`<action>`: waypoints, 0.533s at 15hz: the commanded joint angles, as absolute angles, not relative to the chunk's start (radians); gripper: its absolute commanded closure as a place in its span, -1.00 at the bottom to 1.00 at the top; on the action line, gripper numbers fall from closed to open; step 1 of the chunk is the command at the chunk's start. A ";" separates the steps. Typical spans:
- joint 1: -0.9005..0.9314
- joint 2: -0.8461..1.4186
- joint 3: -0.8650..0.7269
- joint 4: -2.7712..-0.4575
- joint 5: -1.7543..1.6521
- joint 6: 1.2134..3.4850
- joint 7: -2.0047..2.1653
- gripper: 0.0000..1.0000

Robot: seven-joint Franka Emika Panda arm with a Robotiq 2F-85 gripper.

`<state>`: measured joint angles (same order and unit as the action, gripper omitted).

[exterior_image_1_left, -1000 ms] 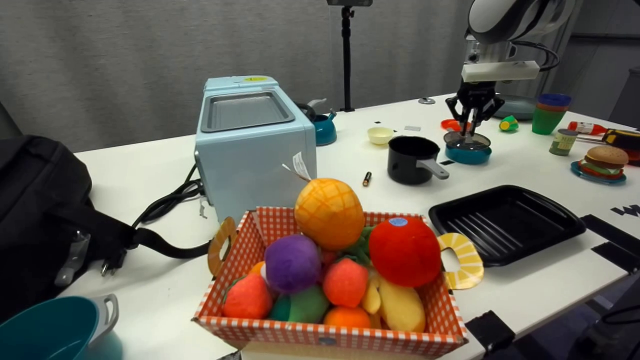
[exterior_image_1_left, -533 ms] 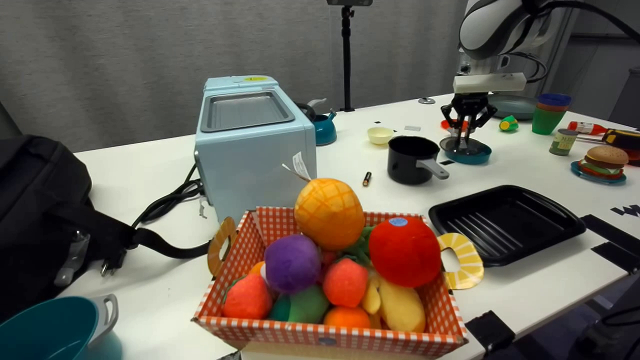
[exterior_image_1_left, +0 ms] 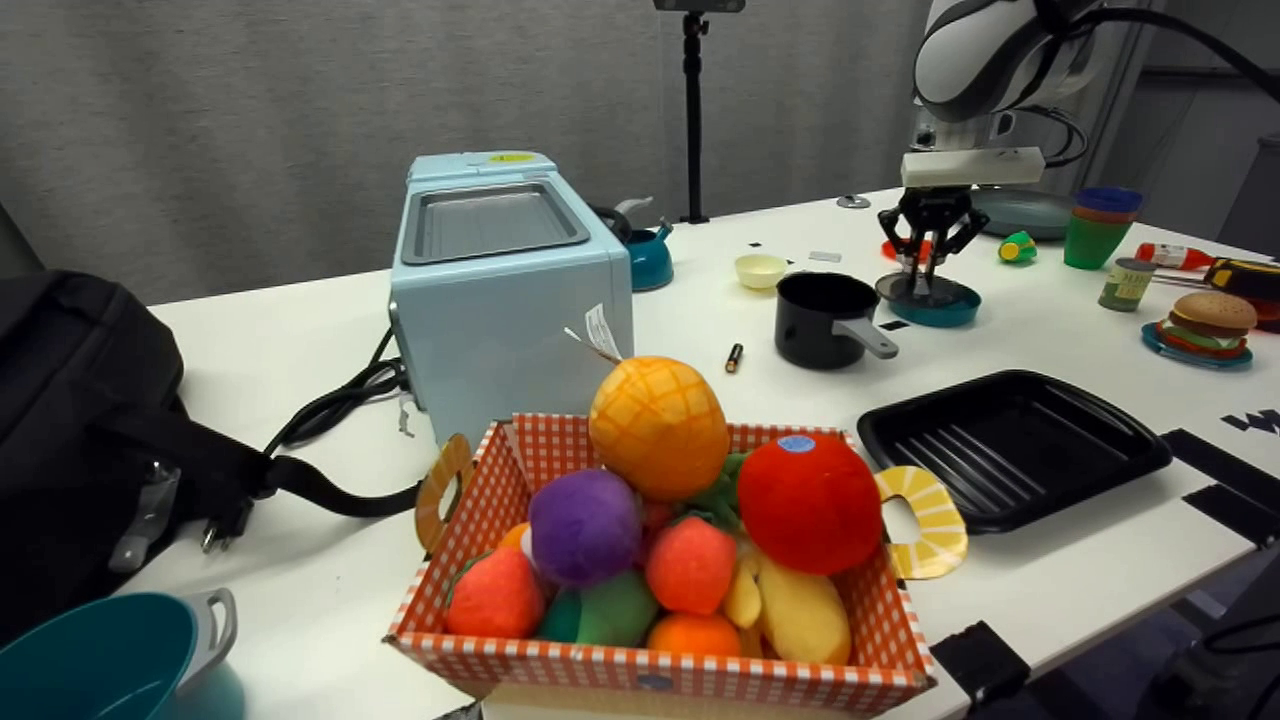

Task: Cover the pan with a black lid

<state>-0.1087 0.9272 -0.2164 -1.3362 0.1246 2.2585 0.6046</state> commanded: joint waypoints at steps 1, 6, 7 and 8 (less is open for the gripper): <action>-0.116 0.907 -0.213 -1.351 0.129 2.273 0.600 0.91; -0.123 0.870 -0.211 -1.398 0.133 2.288 0.583 0.91; -0.125 0.869 -0.212 -1.400 0.132 2.284 0.583 0.91; -0.126 0.869 -0.213 -1.401 0.130 2.281 0.583 0.91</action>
